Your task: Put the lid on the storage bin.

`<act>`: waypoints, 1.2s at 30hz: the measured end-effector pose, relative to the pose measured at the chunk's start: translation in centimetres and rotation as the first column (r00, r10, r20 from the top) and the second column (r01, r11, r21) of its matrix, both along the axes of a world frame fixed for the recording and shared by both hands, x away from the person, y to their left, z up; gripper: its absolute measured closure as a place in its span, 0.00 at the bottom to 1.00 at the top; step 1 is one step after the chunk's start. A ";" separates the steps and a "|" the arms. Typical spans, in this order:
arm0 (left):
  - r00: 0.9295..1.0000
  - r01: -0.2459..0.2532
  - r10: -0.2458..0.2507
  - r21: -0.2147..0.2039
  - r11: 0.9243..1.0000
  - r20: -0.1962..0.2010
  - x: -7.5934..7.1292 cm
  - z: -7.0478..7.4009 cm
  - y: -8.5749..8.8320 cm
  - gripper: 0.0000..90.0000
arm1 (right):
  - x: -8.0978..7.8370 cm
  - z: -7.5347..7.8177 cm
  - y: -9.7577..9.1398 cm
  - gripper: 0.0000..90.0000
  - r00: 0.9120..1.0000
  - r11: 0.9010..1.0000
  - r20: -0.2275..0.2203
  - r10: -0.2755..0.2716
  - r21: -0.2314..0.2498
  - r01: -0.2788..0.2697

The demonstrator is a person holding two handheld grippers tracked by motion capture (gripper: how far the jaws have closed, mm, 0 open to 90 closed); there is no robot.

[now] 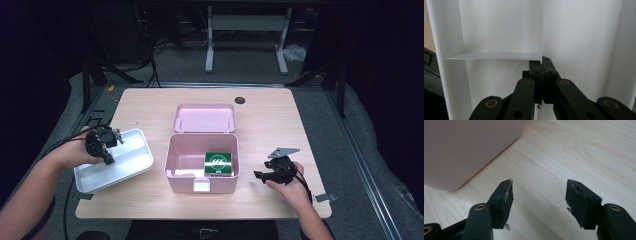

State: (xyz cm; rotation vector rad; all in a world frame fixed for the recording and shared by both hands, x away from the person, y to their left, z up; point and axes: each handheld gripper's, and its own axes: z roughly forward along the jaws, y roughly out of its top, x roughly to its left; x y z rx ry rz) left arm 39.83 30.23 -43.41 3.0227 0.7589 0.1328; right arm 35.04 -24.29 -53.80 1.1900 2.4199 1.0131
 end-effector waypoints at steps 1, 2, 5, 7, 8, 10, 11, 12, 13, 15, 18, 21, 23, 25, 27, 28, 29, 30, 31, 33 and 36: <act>1.000 0.000 0.000 -0.001 1.000 0.002 0.0 0.1 0.0 0.99 | 0.0 0.0 0.0 0.43 1.000 1.000 -0.001 0.001 0.000 -0.001; 1.000 0.005 -0.005 -0.001 1.000 0.001 0.0 0.2 0.0 0.99 | 0.0 0.0 0.0 0.43 1.000 1.000 0.000 0.002 -0.001 -0.002; 1.000 0.008 -0.008 -0.002 1.000 0.004 -0.2 0.4 0.0 0.99 | 0.0 0.0 0.0 0.43 1.000 1.000 0.000 0.003 -0.002 -0.003; 1.000 0.016 -0.016 -0.013 1.000 0.006 -0.3 0.9 -0.1 0.99 | 0.0 -0.1 0.0 0.43 1.000 1.000 -0.004 0.002 -0.001 -0.002; 1.000 0.020 -0.020 -0.015 1.000 0.005 -0.3 1.0 -0.1 0.99 | 0.0 -0.1 0.1 0.43 1.000 1.000 -0.005 0.003 -0.002 -0.003; 1.000 0.025 -0.025 -0.016 1.000 0.006 -0.3 1.2 -0.2 0.99 | 0.0 -0.1 0.1 0.43 1.000 1.000 -0.004 0.004 0.000 -0.004; 1.000 0.023 -0.023 -0.017 1.000 0.004 -0.4 1.4 -0.2 0.99 | 0.0 -0.1 0.1 0.43 1.000 1.000 -0.004 0.004 0.000 -0.004; 1.000 0.024 -0.024 -0.019 1.000 0.006 -0.4 1.5 -0.2 0.99 | 0.0 -0.1 0.1 0.43 1.000 1.000 -0.004 0.005 0.000 -0.005; 0.999 0.031 -0.031 -0.015 0.999 0.010 -0.5 1.9 -0.3 0.99 | 0.0 -0.1 0.2 0.43 1.000 1.000 -0.009 0.007 0.008 -0.007; 0.999 0.034 -0.034 -0.016 0.999 0.012 -0.5 2.1 -0.3 0.99 | 0.1 -0.1 0.2 0.43 1.000 1.000 -0.005 0.012 0.008 -0.011; 0.999 0.036 -0.036 -0.021 0.999 0.017 -0.5 2.6 -0.5 0.99 | 0.0 -0.1 0.2 0.43 1.000 1.000 -0.005 0.012 0.008 -0.012; 0.999 0.045 -0.045 -0.019 0.999 0.026 -0.5 3.5 -0.9 0.99 | 0.1 -0.1 0.2 0.43 1.000 1.000 -0.003 0.010 0.007 -0.010; 0.998 0.054 -0.053 -0.021 0.998 0.032 -0.4 4.0 -1.2 0.99 | 0.1 -0.1 0.2 0.43 1.000 1.000 -0.006 0.013 0.011 -0.013; 0.997 0.062 -0.061 -0.026 0.998 0.039 -0.4 4.5 -1.6 0.99 | 0.1 -0.1 0.2 0.43 1.000 1.000 -0.006 0.012 0.012 -0.012; 0.997 0.069 -0.067 -0.026 0.997 0.043 -0.3 4.8 -1.9 0.99 | 0.0 -0.1 0.1 0.43 1.000 1.000 -0.005 0.011 0.012 -0.011; 0.996 0.082 -0.080 -0.028 0.996 0.045 -0.2 5.2 -2.5 0.99 | 0.0 -0.1 0.2 0.43 1.000 1.000 -0.001 0.007 0.009 -0.007; 0.996 0.082 -0.080 -0.028 0.996 0.045 -0.2 5.2 -2.5 0.99 | 0.0 -0.1 0.2 0.43 1.000 1.000 -0.001 0.007 0.009 -0.007; 0.995 0.089 -0.088 -0.025 0.996 0.048 -0.1 5.4 -2.9 0.99 | 0.0 -0.1 0.2 0.43 1.000 1.000 0.001 0.002 0.006 -0.002; 0.994 0.098 -0.096 -0.029 0.995 0.050 -0.1 5.6 -3.3 0.99 | 0.0 -0.1 0.2 0.43 1.000 1.000 0.001 0.002 0.006 -0.002; 0.992 0.115 -0.113 -0.029 0.993 0.056 0.1 6.0 -4.1 0.99 | 0.0 0.0 0.1 0.43 1.000 1.000 0.000 0.005 0.008 -0.005; 0.989 0.142 -0.140 -0.024 0.990 0.055 0.4 6.3 -5.5 0.99 | 0.0 0.0 0.1 0.43 1.000 1.000 0.000 0.003 0.007 -0.003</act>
